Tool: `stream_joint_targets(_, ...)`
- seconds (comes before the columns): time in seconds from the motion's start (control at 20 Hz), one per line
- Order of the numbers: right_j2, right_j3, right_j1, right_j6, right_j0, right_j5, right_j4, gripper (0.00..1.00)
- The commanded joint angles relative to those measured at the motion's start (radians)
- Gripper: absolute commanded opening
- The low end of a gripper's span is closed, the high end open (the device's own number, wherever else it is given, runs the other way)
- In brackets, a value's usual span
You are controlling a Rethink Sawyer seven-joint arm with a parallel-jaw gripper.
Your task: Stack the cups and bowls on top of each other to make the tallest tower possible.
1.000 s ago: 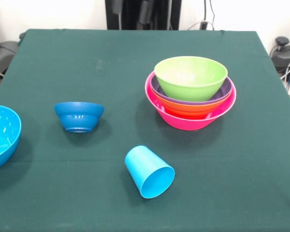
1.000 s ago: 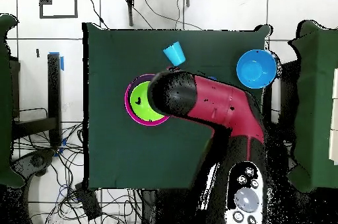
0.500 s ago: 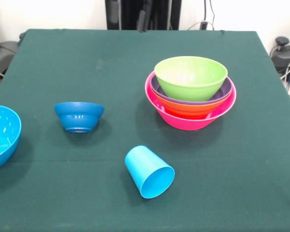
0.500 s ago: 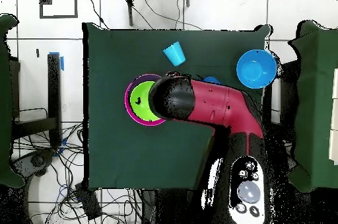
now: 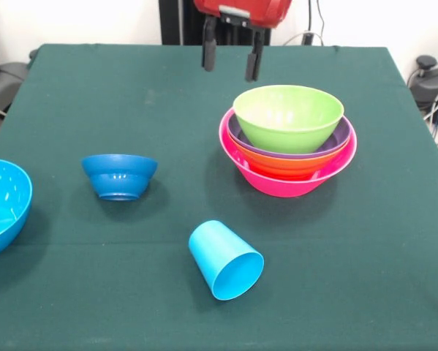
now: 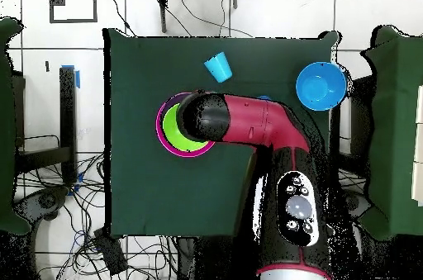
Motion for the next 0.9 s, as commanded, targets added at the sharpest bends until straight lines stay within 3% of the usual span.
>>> stream_joint_targets(0.05, 0.136, 0.025, 0.089, -0.148, -0.071, -0.091, -0.107, 1.0)
stream_joint_targets(0.4, 0.189, -0.005, 0.1, -0.204, -0.164, -0.072, -0.162, 1.0)
stream_joint_targets(0.65, 0.207, -0.033, 0.102, -0.182, -0.162, -0.046, -0.185, 1.0)
stream_joint_targets(0.9, 0.208, -0.065, 0.142, -0.153, -0.153, -0.089, -0.225, 1.0)
